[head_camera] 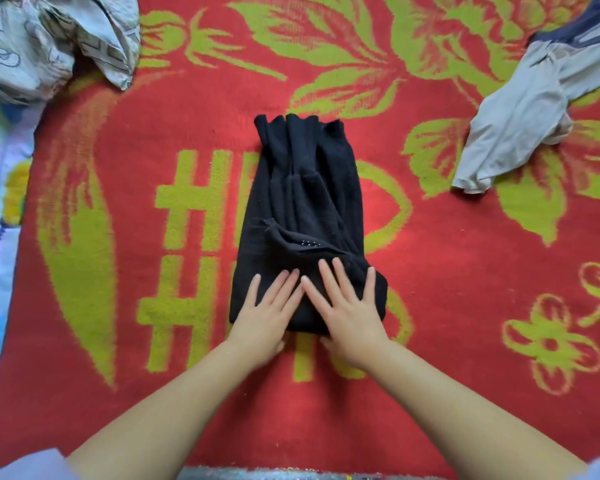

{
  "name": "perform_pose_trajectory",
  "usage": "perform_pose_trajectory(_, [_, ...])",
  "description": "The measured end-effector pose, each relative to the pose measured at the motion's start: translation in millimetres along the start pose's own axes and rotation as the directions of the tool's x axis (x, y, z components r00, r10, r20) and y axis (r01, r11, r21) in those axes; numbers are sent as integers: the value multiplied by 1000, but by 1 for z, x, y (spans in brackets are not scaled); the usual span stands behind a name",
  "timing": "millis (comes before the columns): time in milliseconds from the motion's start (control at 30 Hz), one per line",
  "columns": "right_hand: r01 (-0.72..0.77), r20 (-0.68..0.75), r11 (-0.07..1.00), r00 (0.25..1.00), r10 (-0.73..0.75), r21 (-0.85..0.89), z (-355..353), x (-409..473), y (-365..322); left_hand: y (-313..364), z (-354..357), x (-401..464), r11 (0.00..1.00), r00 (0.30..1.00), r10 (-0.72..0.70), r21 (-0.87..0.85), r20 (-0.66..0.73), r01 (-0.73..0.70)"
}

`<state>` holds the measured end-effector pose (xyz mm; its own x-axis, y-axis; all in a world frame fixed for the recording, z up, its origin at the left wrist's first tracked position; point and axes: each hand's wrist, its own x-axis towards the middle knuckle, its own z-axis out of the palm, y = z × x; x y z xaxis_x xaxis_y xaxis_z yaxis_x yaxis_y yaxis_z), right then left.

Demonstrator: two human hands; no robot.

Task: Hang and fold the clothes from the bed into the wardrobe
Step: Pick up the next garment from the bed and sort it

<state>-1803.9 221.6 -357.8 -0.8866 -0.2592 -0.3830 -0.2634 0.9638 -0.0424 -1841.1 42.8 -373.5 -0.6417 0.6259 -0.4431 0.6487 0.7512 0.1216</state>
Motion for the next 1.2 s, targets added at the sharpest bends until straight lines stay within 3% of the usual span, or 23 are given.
perform_pose_trajectory(67, [-70, 56, 996, 996, 73, -51, -1, 12, 12, -9, 1, 6, 997, 998, -53, 59, -22, 55])
perform_pose_trajectory(167, [-104, 157, 989, 980, 120, -105, -12, 26, 11, -19, -7, 12, 989, 995, -80, 132, 52, 72])
perform_pose_trajectory(267, [-80, 217, 993, 971, 99, -91, -21, 34, 13, -22, -17, 21, 992, 993, -72, 109, 98, 62])
perform_pose_trajectory(333, [-14, 340, 997, 940, 39, -76, -38, 39, 22, -21, -31, 22, 997, 980, -45, 70, 193, 32])
perform_pose_trajectory(433, [84, 535, 995, 839, -102, 58, -76, 46, 38, -22, -74, 18, 991, 915, 12, -125, 403, 42])
perform_pose_trajectory(533, [114, 647, 942, 700, -302, 316, -110, 45, 48, -30, -111, 7, 897, 819, 180, -432, 545, 90])
perform_pose_trajectory(633, [-52, 713, 887, 618, -332, 459, -134, 53, 60, -52, -130, 8, 740, 766, 251, -627, 592, 243])
perform_pose_trajectory(667, [-100, 704, 878, 644, -301, 467, -139, 64, 68, -65, -134, 13, 641, 783, 235, -697, 576, 321])
perform_pose_trajectory(733, [-137, 594, 871, 779, -199, 471, -145, 93, 89, -90, -137, 31, 424, 866, 119, -814, 485, 398])
perform_pose_trajectory(800, [-192, 407, 847, 913, -31, 496, -140, 119, 106, -105, -130, 55, 201, 923, -174, -906, 342, 373])
perform_pose_trajectory(833, [-240, 331, 807, 942, 59, 539, -132, 127, 111, -107, -122, 67, 133, 886, -380, -932, 267, 338])
perform_pose_trajectory(900, [-347, 244, 701, 938, 247, 623, -108, 130, 110, -103, -100, 83, 27, 707, -682, -959, 187, 281])
perform_pose_trajectory(967, [-480, 234, 509, 850, 473, 714, -88, 113, 98, -91, -80, 86, -150, 575, -769, -953, 280, 263])
perform_pose_trajectory(1000, [-508, 249, 357, 784, 569, 784, -80, 104, 93, -83, -72, 83, -193, 552, -769, -940, 323, 282])
perform_pose_trajectory(1067, [-496, 290, 127, 676, 678, 859, -71, 88, 84, -67, -63, 77, -156, 579, -757, -944, 303, 290])
perform_pose_trajectory(1200, [-468, 196, 186, 652, 732, 864, -69, 90, 71, -53, -73, 71, 100, 606, -795, -983, 15, 156])
